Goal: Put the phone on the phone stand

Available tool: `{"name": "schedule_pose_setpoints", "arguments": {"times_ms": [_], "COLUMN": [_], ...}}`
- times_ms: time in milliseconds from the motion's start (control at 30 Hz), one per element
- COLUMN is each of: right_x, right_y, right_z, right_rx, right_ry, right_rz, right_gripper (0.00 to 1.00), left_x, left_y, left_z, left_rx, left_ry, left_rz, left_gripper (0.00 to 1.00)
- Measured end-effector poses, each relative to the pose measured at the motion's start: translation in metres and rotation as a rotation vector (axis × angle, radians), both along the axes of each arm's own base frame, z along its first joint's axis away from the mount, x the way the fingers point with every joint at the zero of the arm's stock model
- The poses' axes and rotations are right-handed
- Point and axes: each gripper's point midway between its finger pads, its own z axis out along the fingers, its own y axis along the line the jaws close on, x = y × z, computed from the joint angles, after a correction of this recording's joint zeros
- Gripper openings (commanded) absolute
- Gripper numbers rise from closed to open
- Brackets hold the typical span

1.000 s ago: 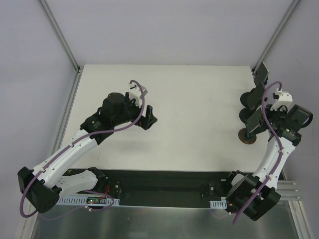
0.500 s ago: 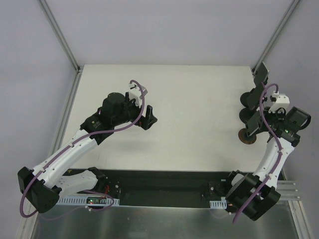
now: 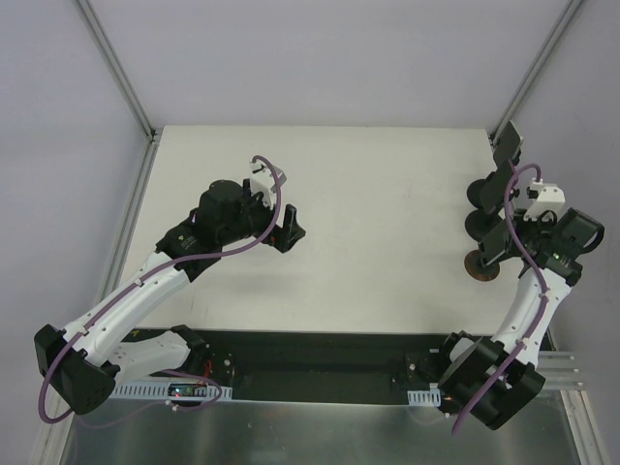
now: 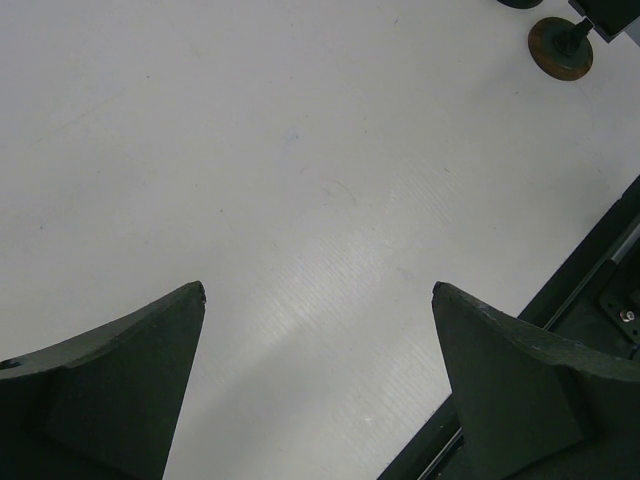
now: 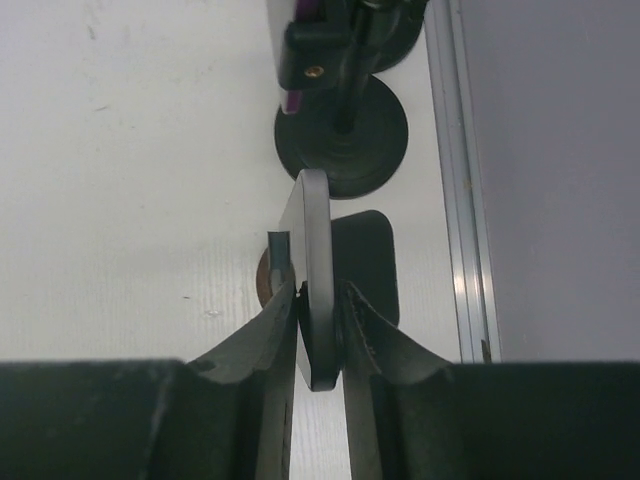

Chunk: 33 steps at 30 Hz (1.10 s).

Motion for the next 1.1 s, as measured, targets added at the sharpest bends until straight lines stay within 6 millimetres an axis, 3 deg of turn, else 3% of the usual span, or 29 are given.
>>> {"name": "schedule_pose_setpoints", "arguments": {"times_ms": [367,633,667,700,733,967,1100], "right_x": [-0.011,-0.018,-0.019,-0.020,-0.020,-0.025,-0.031], "right_y": [-0.024,-0.036,-0.038,-0.039,-0.040,-0.045,-0.048], "right_z": [-0.016,-0.018,-0.018,-0.019,-0.019,-0.020,-0.005], "right_rx": [-0.078,-0.125,-0.131,-0.138,-0.141,-0.179,-0.250], "right_ry": [0.069,0.106,0.111,0.116,0.120,0.142,0.119], "right_rz": [-0.111,-0.177,-0.185,-0.192,-0.198,-0.240,-0.296], "right_gripper": [0.46,0.68,0.72,0.88,0.96,0.96,0.96], "left_x": [0.000,0.000,0.000,0.000,0.000,-0.001,-0.002], "left_y": [0.000,0.000,0.000,0.000,0.000,0.001,0.002], "left_z": [0.000,0.000,0.000,0.000,0.000,0.000,0.003], "left_rx": [0.001,0.001,0.001,0.001,0.001,0.002,-0.003], "left_ry": [0.000,0.001,0.001,0.001,0.000,0.000,-0.006], "left_rz": [0.001,0.000,0.000,0.000,0.001,0.000,0.000], "left_gripper": [0.95,0.96,0.96,0.96,0.96,0.96,0.96]}}
